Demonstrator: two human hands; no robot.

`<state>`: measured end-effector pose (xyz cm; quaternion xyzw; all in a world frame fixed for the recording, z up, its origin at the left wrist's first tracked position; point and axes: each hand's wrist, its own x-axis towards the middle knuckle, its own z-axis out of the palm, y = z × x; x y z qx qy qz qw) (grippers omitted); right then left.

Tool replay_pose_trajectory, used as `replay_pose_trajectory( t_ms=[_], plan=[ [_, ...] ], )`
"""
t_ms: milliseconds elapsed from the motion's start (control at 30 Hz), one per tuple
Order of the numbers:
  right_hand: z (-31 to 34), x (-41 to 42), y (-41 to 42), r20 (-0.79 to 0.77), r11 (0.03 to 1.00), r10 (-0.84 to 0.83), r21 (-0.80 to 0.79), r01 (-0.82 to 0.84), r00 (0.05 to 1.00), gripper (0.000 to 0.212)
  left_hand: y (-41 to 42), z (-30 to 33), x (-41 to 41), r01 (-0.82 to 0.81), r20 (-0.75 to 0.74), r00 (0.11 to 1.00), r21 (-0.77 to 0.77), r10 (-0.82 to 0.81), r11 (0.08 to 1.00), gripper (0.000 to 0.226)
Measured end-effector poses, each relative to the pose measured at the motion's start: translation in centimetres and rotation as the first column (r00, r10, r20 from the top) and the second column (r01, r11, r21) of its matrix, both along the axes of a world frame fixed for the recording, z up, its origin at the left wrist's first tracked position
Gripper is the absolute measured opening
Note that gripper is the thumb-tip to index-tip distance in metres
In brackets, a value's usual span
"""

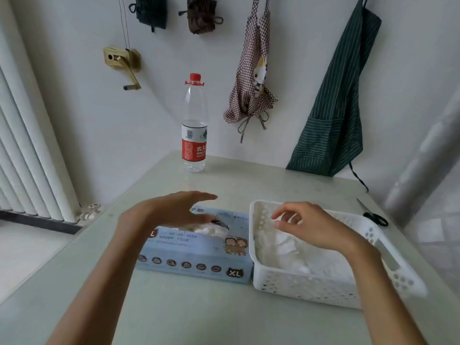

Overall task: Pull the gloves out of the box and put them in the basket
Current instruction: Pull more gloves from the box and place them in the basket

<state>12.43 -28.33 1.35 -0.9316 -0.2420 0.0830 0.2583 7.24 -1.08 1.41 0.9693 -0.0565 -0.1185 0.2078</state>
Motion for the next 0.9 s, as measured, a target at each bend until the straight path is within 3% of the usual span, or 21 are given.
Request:
replay_pose_trajectory(
  t_ms=[67,133,233,400,567,700,800,900],
  plan=[
    [-0.7,-1.4,3.8,0.090,0.997,0.044,0.066,-0.050,0.995,0.008,3.4,-1.0,-0.4,-0.100,-0.098,0.989,0.148,0.115,0.984,0.090],
    [-1.6,-1.8,7.2,0.158,0.993,0.114,0.017,-0.118,0.981,0.010,5.7,-2.0,-0.5,-0.111,-0.222,0.960,0.250,0.169,0.962,0.131],
    [-2.6,-1.6,10.2,0.227,0.986,0.158,-0.081,-0.143,0.961,0.016,6.9,-3.3,-0.3,-0.097,-0.271,0.952,0.179,0.143,0.979,0.156],
    [-3.8,-0.9,11.9,0.127,0.980,0.086,-0.190,-0.061,0.988,0.025,7.0,-4.2,0.1,-0.141,-0.219,0.959,0.189,0.182,0.972,0.116],
    [-3.6,-0.6,12.1,0.049,0.927,0.058,-0.374,-0.035,0.997,0.024,6.9,-4.1,0.4,-0.155,-0.185,0.964,0.199,0.193,0.968,0.113],
    [-1.8,-0.6,13.1,0.132,0.845,0.123,-0.534,-0.034,0.984,0.014,7.3,-4.6,0.5,-0.154,-0.183,0.965,0.187,0.189,0.970,0.115],
    [-0.8,0.4,12.9,0.022,0.897,0.129,-0.428,-0.107,0.991,0.010,7.2,-4.6,0.6,-0.158,-0.167,0.967,0.196,0.192,0.968,0.116],
    [-1.3,0.8,13.3,-0.001,0.997,0.071,-0.022,-0.071,0.998,0.006,7.1,-4.7,0.7,-0.158,-0.145,0.971,0.218,0.192,0.963,0.116]
  ],
)
